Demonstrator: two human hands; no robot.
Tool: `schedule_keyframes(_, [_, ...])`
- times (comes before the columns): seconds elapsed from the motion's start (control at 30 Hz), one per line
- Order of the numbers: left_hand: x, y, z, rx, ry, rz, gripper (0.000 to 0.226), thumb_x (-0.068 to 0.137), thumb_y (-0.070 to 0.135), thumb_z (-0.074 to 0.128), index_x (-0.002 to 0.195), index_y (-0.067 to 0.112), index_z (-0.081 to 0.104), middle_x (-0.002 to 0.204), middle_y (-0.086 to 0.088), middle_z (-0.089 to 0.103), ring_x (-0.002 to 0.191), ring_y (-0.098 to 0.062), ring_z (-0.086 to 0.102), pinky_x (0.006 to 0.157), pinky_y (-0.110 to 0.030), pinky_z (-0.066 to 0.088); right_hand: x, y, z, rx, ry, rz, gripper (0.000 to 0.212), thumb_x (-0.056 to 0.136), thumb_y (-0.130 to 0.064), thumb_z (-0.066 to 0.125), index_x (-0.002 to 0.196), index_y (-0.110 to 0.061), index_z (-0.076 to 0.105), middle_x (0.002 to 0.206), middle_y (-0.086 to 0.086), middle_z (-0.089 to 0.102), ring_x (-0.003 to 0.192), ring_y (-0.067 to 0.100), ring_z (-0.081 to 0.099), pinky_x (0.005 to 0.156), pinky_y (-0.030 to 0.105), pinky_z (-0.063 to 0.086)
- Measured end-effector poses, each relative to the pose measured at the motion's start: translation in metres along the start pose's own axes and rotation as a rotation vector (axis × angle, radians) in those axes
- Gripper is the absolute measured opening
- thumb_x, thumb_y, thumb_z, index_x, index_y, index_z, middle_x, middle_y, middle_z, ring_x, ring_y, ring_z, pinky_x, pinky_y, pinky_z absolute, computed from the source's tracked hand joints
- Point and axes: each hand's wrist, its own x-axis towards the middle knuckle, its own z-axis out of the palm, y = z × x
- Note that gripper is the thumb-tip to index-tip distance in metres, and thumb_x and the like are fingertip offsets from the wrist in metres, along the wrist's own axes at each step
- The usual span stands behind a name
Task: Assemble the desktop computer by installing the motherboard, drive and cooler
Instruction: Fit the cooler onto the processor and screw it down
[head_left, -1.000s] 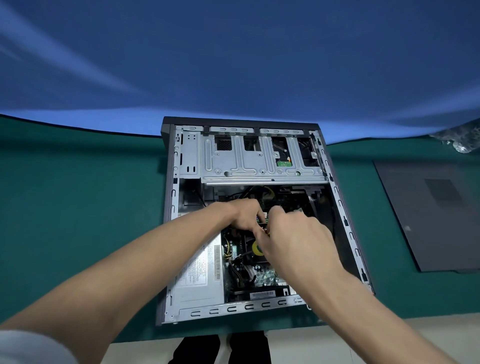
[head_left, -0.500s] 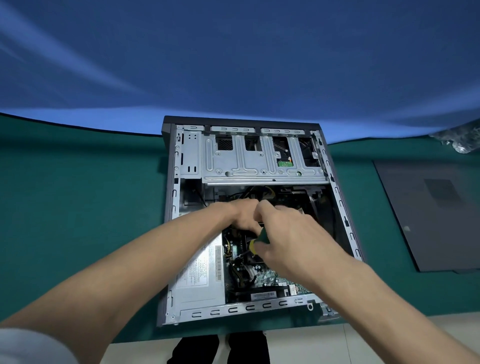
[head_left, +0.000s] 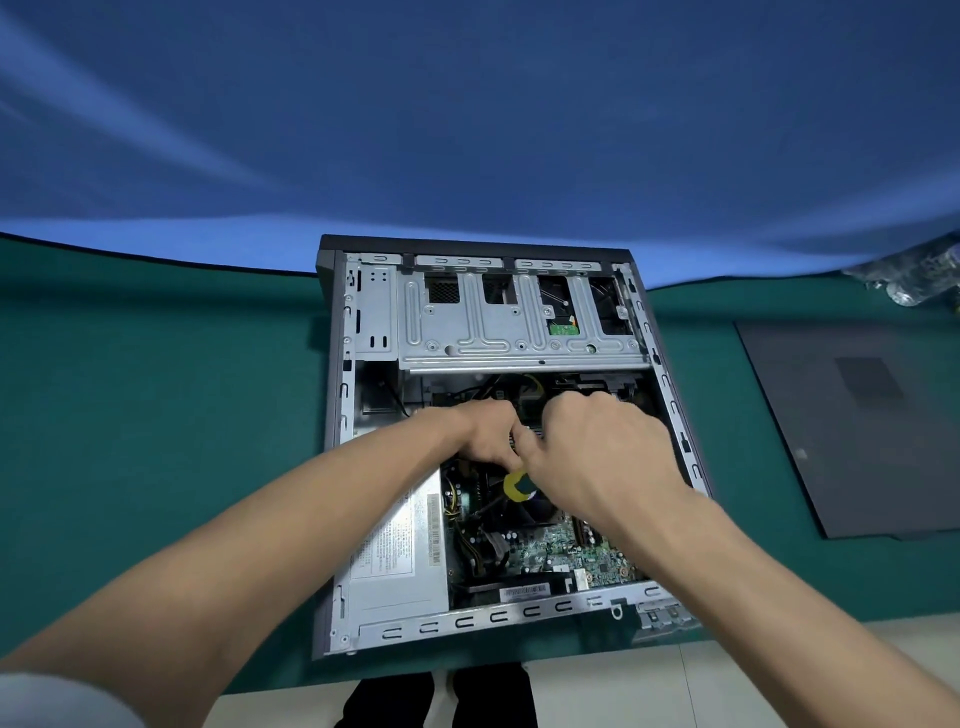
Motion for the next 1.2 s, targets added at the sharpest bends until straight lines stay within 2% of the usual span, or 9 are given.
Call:
schedule_keyframes(0.23, [-0.006, 0.009, -0.007, -0.062, -0.034, -0.019, 0.048, 0.070, 0.034, 0.080, 0.108, 0.006, 0.068, 0.097, -0.008, 0.067, 0.061, -0.008, 0.053, 0.031, -0.008, 0.034, -0.007, 0.058, -0.007, 0.456, -0.125, 0.258, 0.016, 0.076, -0.038, 0.064, 0.074, -0.023, 0.065, 0.062, -0.005, 0.066, 0.052, 0.011, 0.053, 0.052, 0.024, 0.038])
schedule_keyframes(0.33, [-0.007, 0.008, -0.007, -0.088, -0.042, -0.037, 0.043, 0.078, 0.044, 0.072, 0.103, 0.009, 0.070, 0.108, -0.006, 0.065, 0.079, -0.016, 0.056, 0.054, -0.007, 0.042, -0.016, 0.083, -0.011, 0.808, -0.132, 0.383, 0.010, 0.081, -0.021, 0.064, 0.073, -0.017, 0.069, 0.059, -0.001, 0.063, 0.043, 0.012, 0.046, 0.045, 0.018, 0.035])
schedule_keyframes(0.43, [-0.013, 0.010, -0.012, -0.225, -0.045, -0.112, 0.043, 0.092, 0.055, 0.045, 0.081, 0.017, 0.060, 0.086, -0.002, 0.055, 0.072, -0.017, 0.052, 0.072, -0.028, 0.044, -0.023, 0.101, -0.015, 1.070, -0.159, 0.484, 0.011, 0.085, -0.013, 0.061, 0.080, -0.012, 0.071, 0.066, 0.006, 0.069, 0.049, 0.012, 0.053, 0.047, 0.018, 0.039])
schedule_keyframes(0.57, [-0.020, 0.015, -0.016, -0.157, 0.002, -0.153, 0.057, 0.093, 0.055, 0.041, 0.115, 0.007, 0.061, 0.118, -0.005, 0.055, 0.105, -0.021, 0.054, 0.101, -0.037, 0.039, -0.024, 0.123, -0.019, 1.438, -0.196, 0.524, 0.019, 0.082, -0.025, 0.059, 0.090, -0.012, 0.070, 0.075, 0.014, 0.071, 0.053, 0.013, 0.053, 0.056, 0.026, 0.037])
schedule_keyframes(0.67, [-0.023, 0.018, -0.021, -0.032, 0.077, -0.134, 0.043, 0.092, 0.046, 0.052, 0.062, 0.015, 0.051, 0.065, -0.002, 0.048, 0.058, -0.017, 0.046, 0.069, -0.030, 0.043, -0.026, 0.133, -0.012, 1.769, -0.276, 0.445, 0.030, 0.074, -0.033, 0.062, 0.090, -0.010, 0.072, 0.082, 0.016, 0.070, 0.054, 0.014, 0.056, 0.048, 0.022, 0.045])
schedule_keyframes(0.77, [-0.024, 0.033, -0.026, 0.064, 0.162, -0.145, 0.048, 0.092, 0.040, 0.054, 0.053, 0.016, 0.041, 0.051, -0.001, 0.041, 0.046, -0.019, 0.038, 0.056, -0.028, 0.034, -0.023, 0.142, -0.001, 1.997, -0.350, 0.300, 0.041, 0.061, -0.025, 0.085, 0.096, -0.009, 0.071, 0.093, 0.019, 0.070, 0.066, 0.021, 0.066, 0.056, 0.027, 0.054])
schedule_keyframes(0.87, [-0.017, 0.063, -0.030, 0.216, 0.303, -0.095, 0.041, 0.091, 0.037, 0.053, 0.057, 0.015, 0.048, 0.058, -0.004, 0.051, 0.055, -0.022, 0.049, 0.056, -0.029, 0.039, -0.010, 0.151, 0.009, 1.979, -0.342, 0.254, 0.033, 0.062, -0.003, 0.067, 0.093, -0.006, 0.057, 0.084, 0.018, 0.068, 0.069, 0.029, 0.067, 0.060, 0.033, 0.055])
schedule_keyframes(0.97, [0.004, 0.104, -0.036, 0.247, 0.494, -0.012, 0.040, 0.091, 0.037, 0.050, 0.057, 0.015, 0.050, 0.057, -0.002, 0.054, 0.058, -0.021, 0.052, 0.049, -0.025, 0.032, 0.012, 0.169, 0.023, 1.828, -0.153, 0.361, 0.013, 0.056, -0.003, 0.054, 0.063, -0.012, 0.049, 0.058, 0.011, 0.048, 0.050, 0.024, 0.053, 0.054, 0.030, 0.046])
schedule_keyframes(1.2, [0.093, 0.191, -0.041, 0.359, 0.691, -0.037, 0.037, 0.092, 0.039, 0.043, 0.062, 0.016, 0.046, 0.068, -0.001, 0.061, 0.077, -0.028, 0.059, 0.058, -0.031, 0.032, 0.075, 0.260, 0.083, 1.605, -0.021, 0.544, 0.049, 0.084, -0.012, 0.060, 0.044, -0.021, 0.033, 0.036, 0.001, 0.029, 0.031, 0.019, 0.029, 0.041, 0.025, 0.031])
